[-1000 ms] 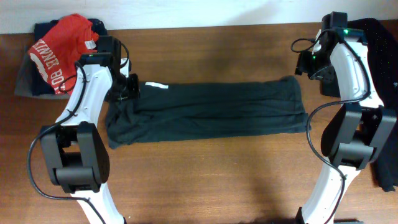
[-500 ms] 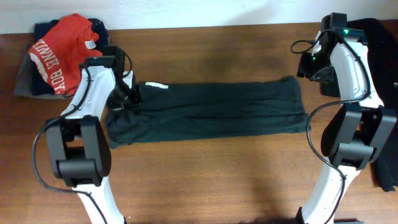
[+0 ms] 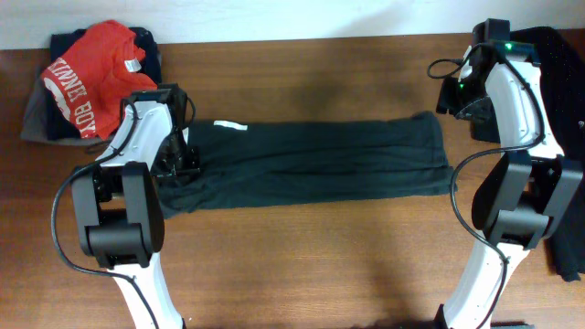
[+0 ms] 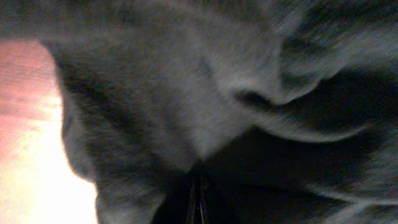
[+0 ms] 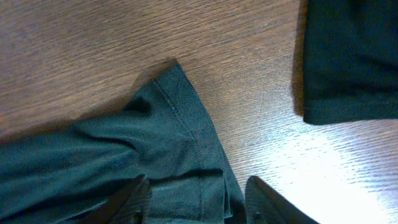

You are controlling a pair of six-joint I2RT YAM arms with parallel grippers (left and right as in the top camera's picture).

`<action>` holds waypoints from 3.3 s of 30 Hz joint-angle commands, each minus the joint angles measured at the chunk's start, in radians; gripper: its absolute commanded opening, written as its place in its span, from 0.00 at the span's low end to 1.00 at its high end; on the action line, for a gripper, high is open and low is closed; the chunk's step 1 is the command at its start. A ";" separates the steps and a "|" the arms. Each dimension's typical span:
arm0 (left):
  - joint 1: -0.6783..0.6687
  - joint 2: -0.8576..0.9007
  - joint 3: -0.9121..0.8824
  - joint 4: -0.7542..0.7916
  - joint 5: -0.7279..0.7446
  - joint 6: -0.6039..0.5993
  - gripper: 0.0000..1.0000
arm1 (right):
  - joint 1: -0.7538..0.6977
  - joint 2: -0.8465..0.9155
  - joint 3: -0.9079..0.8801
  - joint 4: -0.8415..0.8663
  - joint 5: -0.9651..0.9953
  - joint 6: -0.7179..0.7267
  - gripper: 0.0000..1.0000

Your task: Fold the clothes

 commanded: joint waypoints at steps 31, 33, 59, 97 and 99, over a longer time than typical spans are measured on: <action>0.011 -0.006 0.138 0.069 -0.071 -0.019 0.99 | -0.199 0.096 -0.109 -0.028 -0.370 -0.433 0.99; 0.011 -0.006 0.138 0.069 -0.071 -0.019 0.99 | -0.199 0.101 -0.123 -0.025 -0.377 -0.457 0.99; 0.010 -0.006 0.138 0.069 -0.071 -0.019 0.99 | -0.216 0.238 -0.209 -0.037 -0.505 -0.467 0.99; 0.010 -0.006 0.138 0.061 -0.044 -0.019 0.99 | -0.150 0.243 -0.433 0.193 -0.352 -0.241 0.04; 0.010 -0.006 0.138 0.058 -0.044 -0.019 0.99 | -0.165 0.243 -0.428 0.193 -0.303 -0.216 0.04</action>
